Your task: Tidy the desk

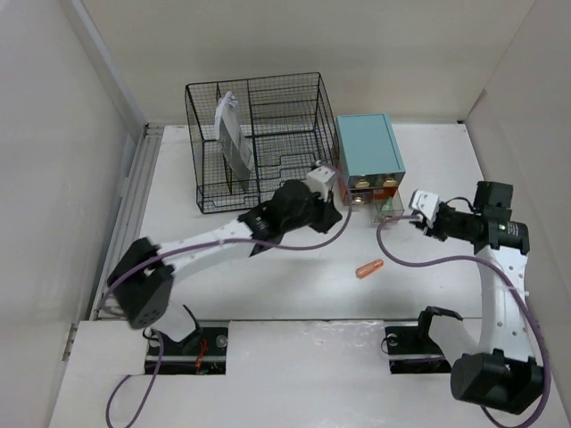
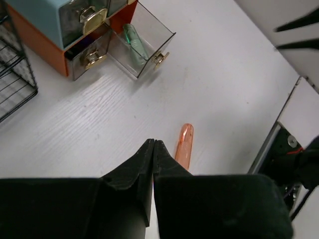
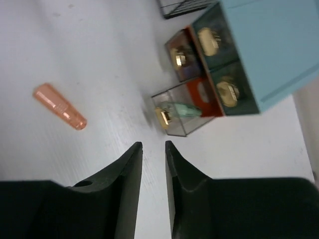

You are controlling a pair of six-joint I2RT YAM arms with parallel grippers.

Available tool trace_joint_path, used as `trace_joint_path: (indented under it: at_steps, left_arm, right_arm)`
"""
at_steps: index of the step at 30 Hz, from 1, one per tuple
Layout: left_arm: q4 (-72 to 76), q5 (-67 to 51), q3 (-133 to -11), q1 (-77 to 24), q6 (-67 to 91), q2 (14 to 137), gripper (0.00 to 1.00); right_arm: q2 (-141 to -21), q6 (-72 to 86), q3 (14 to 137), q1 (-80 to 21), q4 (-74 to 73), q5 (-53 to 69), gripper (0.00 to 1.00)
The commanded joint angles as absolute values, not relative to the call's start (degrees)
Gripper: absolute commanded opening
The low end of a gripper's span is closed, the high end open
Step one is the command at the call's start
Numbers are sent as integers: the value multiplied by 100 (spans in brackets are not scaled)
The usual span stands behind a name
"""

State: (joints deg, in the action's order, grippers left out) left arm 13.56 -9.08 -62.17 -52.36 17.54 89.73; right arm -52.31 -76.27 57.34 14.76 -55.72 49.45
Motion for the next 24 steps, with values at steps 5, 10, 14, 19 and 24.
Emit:
trace_joint_path:
  at_steps: [5,10,14,19,24]
  left_arm:
    - [1934,-141,-4055,-5265,2285,6990,66]
    - [1495,43,-3622,-5203,2338,6224,69]
    - [1310,237,-3498,-5203,2390,5731,69]
    - [1310,185,-3445,-5203,2443,5555,69]
    - [1310,132,-3331,-5203,2496,5502,69]
  right_arm:
    - [-6799,-10625,5467,574,-6847,5020,58]
    - [-7066,-10180,4985,-44,-6082,4545,59]
    - [-6786,-9379,4483,-938,-4950,3826,57]
    - [-6846,-8869,4351,-1564,-4658,3059,56]
    - [-7022,-8535,4298,-1924,-4509,2524,55]
